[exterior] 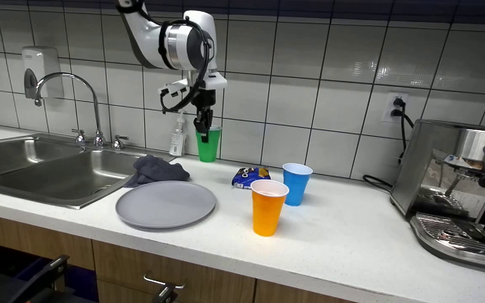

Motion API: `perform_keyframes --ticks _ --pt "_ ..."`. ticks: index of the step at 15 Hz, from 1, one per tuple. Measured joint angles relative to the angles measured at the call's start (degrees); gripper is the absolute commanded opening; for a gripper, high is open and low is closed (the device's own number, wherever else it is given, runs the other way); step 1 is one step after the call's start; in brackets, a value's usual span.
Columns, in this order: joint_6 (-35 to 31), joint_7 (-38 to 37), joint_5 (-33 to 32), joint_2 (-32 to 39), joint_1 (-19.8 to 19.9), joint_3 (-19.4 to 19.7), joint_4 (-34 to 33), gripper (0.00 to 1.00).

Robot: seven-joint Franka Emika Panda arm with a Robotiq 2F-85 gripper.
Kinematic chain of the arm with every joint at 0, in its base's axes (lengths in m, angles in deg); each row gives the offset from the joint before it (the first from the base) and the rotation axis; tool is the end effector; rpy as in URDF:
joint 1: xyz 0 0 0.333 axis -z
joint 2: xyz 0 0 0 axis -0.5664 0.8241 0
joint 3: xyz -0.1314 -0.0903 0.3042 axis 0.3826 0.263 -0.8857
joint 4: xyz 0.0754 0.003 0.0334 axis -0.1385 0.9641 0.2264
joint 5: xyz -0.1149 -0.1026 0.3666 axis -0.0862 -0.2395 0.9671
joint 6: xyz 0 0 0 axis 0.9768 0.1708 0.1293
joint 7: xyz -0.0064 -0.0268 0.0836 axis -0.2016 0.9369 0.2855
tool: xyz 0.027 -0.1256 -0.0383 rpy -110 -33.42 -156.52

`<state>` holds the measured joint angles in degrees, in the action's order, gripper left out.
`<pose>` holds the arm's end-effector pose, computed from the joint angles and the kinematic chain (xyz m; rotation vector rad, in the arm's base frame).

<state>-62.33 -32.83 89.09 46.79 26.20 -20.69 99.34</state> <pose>0.6337 0.0009 0.2965 -2.2799 1.9603 -0.2712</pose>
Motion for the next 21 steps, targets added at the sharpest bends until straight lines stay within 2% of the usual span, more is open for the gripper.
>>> perform_keyframes --ticks 6,10,21 --pt "-0.5 -0.2 -4.4 -8.8 -0.6 -0.7 10.5 0.0" --pt "-0.5 -0.2 -4.8 -13.4 -0.6 -2.2 16.2 0.0" --pt "-0.3 0.2 -4.8 -16.3 -0.5 -7.2 23.4 0.0"
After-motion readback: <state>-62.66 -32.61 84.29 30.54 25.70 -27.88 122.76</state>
